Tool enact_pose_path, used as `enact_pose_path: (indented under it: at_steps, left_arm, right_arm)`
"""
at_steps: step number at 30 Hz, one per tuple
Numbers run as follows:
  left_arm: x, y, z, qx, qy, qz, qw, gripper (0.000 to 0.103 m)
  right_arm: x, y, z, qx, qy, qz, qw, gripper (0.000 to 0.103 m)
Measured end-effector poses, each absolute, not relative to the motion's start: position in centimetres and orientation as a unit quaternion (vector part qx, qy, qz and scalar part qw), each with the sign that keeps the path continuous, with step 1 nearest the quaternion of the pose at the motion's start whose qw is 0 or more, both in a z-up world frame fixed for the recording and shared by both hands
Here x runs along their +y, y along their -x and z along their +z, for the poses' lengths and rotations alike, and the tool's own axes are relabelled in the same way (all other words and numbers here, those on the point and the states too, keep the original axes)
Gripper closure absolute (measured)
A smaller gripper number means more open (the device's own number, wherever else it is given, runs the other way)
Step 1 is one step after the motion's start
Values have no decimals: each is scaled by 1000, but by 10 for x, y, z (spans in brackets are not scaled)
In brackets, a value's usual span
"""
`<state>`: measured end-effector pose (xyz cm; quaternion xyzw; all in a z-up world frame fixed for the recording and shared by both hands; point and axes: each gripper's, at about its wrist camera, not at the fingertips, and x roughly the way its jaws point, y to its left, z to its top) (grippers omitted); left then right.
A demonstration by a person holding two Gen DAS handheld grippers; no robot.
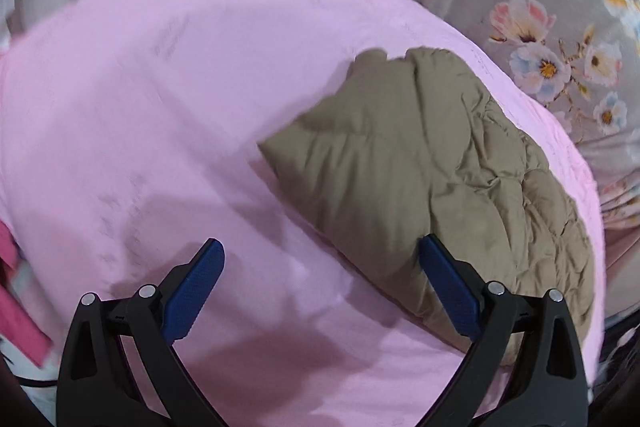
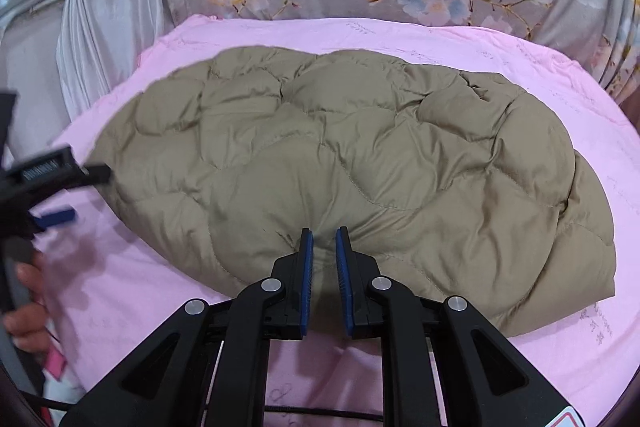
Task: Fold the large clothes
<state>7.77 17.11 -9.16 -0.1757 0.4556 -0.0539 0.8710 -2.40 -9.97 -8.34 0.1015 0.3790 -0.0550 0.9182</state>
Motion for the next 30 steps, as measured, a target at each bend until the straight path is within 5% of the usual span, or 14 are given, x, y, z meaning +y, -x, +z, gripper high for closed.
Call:
enact_pose_path:
  at_steps: [8, 14, 17, 30]
  left_arm:
    - [149, -96, -96, 451, 192, -84, 868, 7]
    - [114, -100, -70, 445, 145, -110, 877, 68]
    - [98, -88, -32, 415, 115, -135, 892, 81]
    - [-72, 11, 71, 320, -39, -325, 889, 87]
  right_arm:
    - [-103, 9, -93, 399, -117, -55, 908, 89]
    - [-106, 4, -99, 405, -123, -52, 905, 89]
    - [-112, 1, -100, 407, -143, -48, 901, 89]
    - [-165, 11, -85, 411, -239, -10, 880, 91]
